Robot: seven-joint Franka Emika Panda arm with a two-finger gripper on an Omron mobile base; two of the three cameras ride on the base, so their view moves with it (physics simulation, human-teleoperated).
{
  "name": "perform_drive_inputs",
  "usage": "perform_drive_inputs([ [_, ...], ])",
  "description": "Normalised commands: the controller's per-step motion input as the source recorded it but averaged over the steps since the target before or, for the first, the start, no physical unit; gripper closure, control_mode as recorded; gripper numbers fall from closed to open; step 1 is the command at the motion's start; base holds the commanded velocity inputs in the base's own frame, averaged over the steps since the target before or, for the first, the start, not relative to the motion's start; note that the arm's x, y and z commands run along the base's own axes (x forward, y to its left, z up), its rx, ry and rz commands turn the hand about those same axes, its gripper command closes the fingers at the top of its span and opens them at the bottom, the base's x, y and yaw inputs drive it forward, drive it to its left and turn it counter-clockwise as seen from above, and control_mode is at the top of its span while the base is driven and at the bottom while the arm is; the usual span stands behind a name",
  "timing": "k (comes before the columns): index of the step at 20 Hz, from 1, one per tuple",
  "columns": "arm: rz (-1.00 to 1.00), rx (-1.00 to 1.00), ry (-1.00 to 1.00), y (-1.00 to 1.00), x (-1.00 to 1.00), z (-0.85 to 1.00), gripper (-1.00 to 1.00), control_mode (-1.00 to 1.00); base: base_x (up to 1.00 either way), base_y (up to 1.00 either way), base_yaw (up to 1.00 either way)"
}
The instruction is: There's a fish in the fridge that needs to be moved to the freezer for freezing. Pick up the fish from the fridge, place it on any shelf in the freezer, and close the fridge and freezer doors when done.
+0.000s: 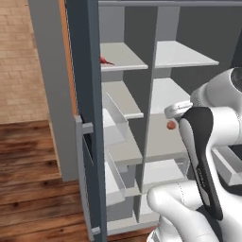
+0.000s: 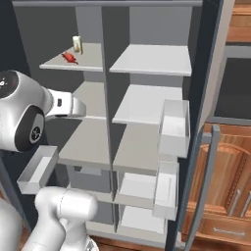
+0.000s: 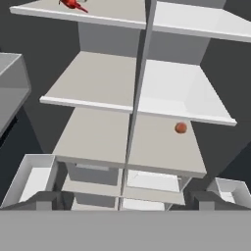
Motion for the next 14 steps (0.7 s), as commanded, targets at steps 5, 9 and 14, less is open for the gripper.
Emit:
perform_drive_inputs([
  [5,0.0,0.0,0.0,0.0,0.0,0.0,-1.0,1.0,-0.39,0.0,0.0],
  [9,0.0,0.0,0.0,0.0,0.0,0.0,-1.0,1.0,-0.34,-0.13,0.0],
  [14,0.0,0.0,0.0,0.0,0.0,0.0,-1.0,1.0,-0.2,-0.15,0.0],
])
